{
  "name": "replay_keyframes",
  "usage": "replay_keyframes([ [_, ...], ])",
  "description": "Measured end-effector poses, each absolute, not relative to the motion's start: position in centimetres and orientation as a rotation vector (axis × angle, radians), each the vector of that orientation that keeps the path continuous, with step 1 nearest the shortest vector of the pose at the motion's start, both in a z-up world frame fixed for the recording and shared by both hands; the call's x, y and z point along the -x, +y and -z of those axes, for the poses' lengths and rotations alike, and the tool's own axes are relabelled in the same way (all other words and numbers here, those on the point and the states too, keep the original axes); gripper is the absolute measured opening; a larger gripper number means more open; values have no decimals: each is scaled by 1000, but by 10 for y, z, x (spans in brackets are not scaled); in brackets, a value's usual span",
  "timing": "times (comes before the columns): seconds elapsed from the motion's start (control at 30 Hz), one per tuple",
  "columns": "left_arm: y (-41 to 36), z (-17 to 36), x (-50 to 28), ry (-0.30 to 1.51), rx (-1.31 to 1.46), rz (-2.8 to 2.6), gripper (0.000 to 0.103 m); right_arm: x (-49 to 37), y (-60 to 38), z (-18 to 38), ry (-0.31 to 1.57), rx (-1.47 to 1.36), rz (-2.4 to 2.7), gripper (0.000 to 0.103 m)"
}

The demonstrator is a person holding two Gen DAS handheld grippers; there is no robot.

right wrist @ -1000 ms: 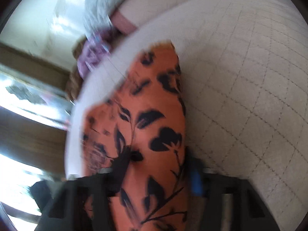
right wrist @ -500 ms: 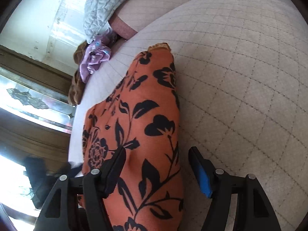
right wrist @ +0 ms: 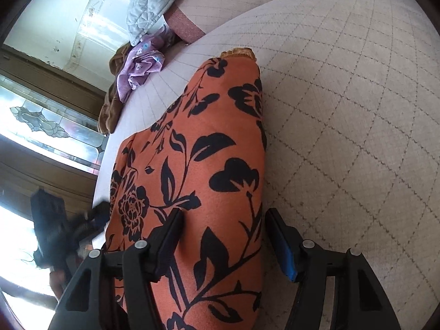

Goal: Fold small clothes

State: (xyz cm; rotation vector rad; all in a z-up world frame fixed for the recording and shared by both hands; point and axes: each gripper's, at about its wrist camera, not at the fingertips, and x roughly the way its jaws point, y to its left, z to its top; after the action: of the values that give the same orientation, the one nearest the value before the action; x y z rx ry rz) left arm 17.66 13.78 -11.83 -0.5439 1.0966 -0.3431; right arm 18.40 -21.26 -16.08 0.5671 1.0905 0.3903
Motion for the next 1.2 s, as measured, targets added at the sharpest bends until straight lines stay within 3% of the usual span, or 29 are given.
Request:
replay_keyframes([
  [0.1,159,147,-201,1166,778,350,12,-184,-212,160,1092,-565,-395,66],
  [0.2,152,141,-194,1136,727,356,18,-183,-214,160,1093,-575,-401,67],
  [0.23,149,136,-188,1134,697,351,27,-183,-215,162,1092,-585,-406,67],
  [0.27,147,132,-184,1133,678,340,46,-183,-216,163,1091,-595,-410,70],
  [0.33,144,117,-166,1099,643,341,67,-183,-218,164,1089,-620,-420,71],
  [0.37,146,114,-154,1077,635,356,72,-183,-219,163,1089,-625,-425,72],
  [0.5,135,110,-119,1035,602,433,77,-178,-226,162,1098,-682,-443,76],
  [0.6,119,141,-120,1122,561,435,72,-175,-225,166,1092,-728,-464,78],
  [0.67,115,143,-122,1096,532,425,53,-174,-221,167,1085,-713,-462,79],
  [0.7,111,142,-124,1101,534,440,43,-175,-218,166,1082,-691,-461,73],
  [0.77,105,143,-128,1115,535,437,36,-177,-211,162,1103,-622,-428,58],
  [0.83,102,143,-127,1107,543,432,31,-179,-204,154,1109,-546,-407,52],
  [0.97,99,131,-116,1077,526,412,27,-175,-188,129,1081,-387,-394,40],
  [1.2,52,90,-143,967,544,492,26,-180,-209,58,941,-268,-389,38],
])
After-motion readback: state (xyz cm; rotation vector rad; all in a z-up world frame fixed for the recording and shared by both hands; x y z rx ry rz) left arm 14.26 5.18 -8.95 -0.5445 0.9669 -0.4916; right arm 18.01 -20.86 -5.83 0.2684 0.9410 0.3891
